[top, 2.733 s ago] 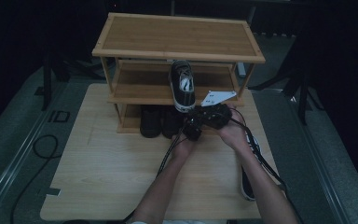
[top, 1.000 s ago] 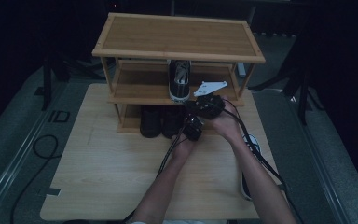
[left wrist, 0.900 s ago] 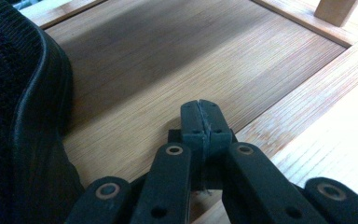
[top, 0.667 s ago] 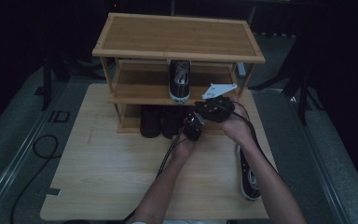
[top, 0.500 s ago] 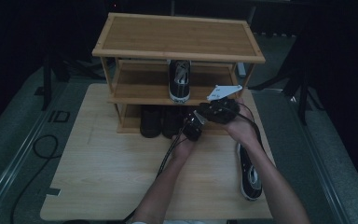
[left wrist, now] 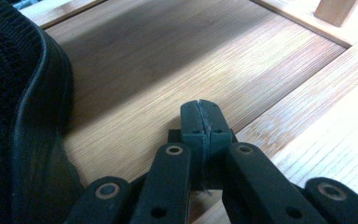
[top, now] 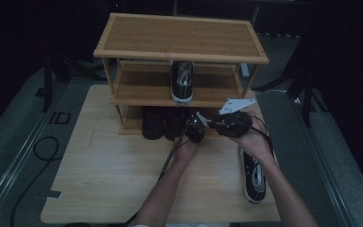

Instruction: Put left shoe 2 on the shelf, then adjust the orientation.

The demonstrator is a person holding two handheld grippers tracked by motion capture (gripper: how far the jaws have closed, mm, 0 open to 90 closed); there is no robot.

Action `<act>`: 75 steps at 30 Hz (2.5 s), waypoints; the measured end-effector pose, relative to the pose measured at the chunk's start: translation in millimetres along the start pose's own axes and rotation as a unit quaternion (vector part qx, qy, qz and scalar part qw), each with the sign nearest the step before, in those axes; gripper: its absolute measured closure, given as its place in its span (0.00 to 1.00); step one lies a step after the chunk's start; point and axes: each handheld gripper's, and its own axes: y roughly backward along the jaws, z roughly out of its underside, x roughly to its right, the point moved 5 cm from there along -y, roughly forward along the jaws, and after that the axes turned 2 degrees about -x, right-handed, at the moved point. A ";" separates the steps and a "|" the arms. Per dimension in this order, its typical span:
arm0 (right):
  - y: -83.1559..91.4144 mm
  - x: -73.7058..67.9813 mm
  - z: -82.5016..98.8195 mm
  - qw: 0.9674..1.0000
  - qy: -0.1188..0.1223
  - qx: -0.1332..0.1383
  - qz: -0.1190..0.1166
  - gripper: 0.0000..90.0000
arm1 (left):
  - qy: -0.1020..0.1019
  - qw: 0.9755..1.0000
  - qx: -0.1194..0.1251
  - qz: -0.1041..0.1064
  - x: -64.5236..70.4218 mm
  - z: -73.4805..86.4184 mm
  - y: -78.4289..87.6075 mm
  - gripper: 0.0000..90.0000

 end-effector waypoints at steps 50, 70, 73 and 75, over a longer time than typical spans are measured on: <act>13.3 17.4 111.3 0.991 -0.094 -0.090 0.020 0.74 | 0.002 1.000 -0.001 -0.003 0.7 0.1 0.1 1.00; 39.7 25.9 150.7 0.984 -0.128 -0.116 0.044 0.71 | 0.003 1.000 0.000 -0.004 1.0 0.0 0.0 1.00; 44.5 25.9 154.6 0.983 -0.131 -0.119 0.045 0.70 | 0.003 1.000 0.000 -0.004 0.9 0.0 0.1 1.00; 47.4 26.0 158.0 0.983 -0.135 -0.119 0.044 0.69 | 0.005 1.000 0.000 -0.003 1.1 0.1 0.0 1.00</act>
